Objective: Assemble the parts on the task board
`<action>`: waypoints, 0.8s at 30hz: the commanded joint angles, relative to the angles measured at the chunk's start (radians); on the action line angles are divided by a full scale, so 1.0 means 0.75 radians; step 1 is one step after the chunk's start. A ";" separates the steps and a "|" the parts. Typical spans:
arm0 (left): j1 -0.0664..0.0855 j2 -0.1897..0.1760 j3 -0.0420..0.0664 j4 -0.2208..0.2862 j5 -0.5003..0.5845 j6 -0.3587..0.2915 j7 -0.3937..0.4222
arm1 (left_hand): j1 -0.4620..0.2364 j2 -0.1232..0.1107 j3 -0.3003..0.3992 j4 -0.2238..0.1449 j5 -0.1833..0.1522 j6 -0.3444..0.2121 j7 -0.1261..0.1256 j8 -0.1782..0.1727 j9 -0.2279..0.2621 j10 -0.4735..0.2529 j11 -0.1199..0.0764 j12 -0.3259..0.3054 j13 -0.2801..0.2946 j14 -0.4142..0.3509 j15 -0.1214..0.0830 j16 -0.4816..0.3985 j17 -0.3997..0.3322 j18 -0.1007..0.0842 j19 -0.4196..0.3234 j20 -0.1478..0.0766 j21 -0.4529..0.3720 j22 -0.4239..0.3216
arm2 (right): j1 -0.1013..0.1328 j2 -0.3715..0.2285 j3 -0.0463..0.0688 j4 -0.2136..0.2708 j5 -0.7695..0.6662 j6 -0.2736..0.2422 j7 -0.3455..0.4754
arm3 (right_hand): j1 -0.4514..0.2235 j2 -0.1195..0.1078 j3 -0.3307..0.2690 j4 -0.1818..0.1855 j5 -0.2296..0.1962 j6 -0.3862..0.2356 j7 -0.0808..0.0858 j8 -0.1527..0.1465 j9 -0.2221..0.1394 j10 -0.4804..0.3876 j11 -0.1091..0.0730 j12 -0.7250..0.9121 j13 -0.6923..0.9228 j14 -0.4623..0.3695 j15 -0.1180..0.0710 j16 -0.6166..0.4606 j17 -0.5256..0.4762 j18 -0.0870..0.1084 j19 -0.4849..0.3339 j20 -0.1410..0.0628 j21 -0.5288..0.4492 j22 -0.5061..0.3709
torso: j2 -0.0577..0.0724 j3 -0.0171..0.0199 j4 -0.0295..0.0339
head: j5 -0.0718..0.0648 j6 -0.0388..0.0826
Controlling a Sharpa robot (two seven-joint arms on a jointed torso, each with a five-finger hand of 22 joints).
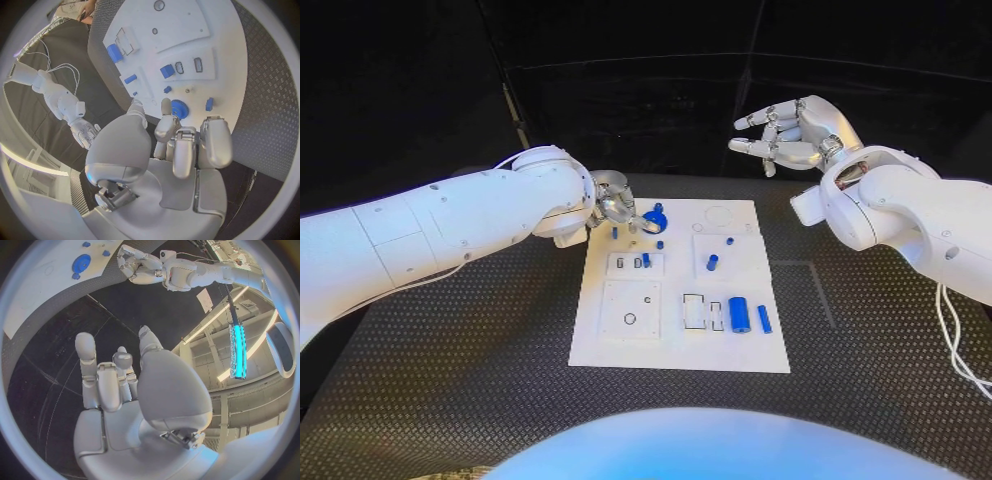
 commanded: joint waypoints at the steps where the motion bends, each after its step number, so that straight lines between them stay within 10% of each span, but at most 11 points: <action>1: 0.008 0.028 -0.007 -0.028 -0.063 0.102 -0.056 | -0.014 0.002 0.010 0.002 -0.007 -0.006 0.000 0.005 0.005 -0.008 -0.001 0.006 0.003 0.138 -0.004 0.004 0.350 -0.020 -0.002 0.008 0.008 0.004 | 0.003 0.007 0.001 -0.005 0.002 -0.035 -0.041 | -0.003 0.011 -0.012 -0.001 0.014 0.004 -0.002 0.009 -0.001 -0.002 0.000 -0.012 -0.009 0.037 -0.009 -0.008 -0.005 0.024 0.003 0.000 -0.011 -0.009 | -0.003 0.0017 0.0014 | 0.006 -0.007; 24: 0.012 0.177 -0.047 -0.187 -0.066 0.265 -0.086 | -0.011 0.046 0.023 -0.004 -0.009 -0.029 0.004 0.010 0.028 -0.018 0.003 0.005 0.001 0.138 -0.001 0.004 0.350 -0.020 -0.006 0.010 0.009 0.008 | 0.003 0.031 0.001 -0.017 -0.001 -0.032 -0.054 | 0.009 0.030 -0.021 -0.002 0.042 -0.002 -0.003 0.016 -0.003 -0.041 -0.001 -0.060 -0.070 0.031 -0.011 -0.034 -0.037 0.029 -0.008 -0.002 -0.041 -0.050 | 0.004 -0.0020 -0.0003 | 0.028 -0.008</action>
